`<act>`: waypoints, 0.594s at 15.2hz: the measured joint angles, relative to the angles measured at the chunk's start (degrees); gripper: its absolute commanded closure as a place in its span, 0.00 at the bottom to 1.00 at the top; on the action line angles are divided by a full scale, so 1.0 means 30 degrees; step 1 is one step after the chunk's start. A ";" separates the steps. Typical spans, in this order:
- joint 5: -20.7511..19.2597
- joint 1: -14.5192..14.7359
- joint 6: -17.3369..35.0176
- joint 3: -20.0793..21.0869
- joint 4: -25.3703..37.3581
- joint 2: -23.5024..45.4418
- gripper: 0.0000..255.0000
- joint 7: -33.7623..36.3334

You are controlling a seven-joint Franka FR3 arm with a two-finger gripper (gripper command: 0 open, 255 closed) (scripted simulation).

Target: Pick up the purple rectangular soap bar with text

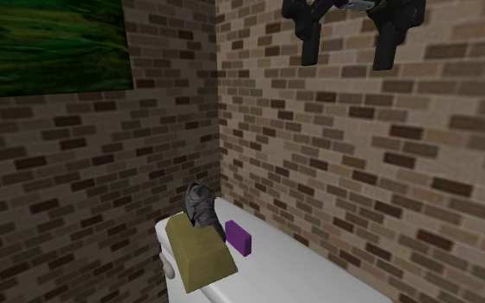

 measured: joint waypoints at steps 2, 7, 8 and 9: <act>0.0044 0.0009 0.0296 0.0083 -0.0210 0.0077 0.00 0.0077; 0.0293 0.0021 0.3447 0.0662 -0.2228 0.1046 0.00 0.0530; 0.0353 0.0027 0.4148 0.0813 -0.2531 0.1405 0.00 0.0660; 0.0430 0.0047 0.4885 0.1002 -0.2747 0.1889 0.00 0.0826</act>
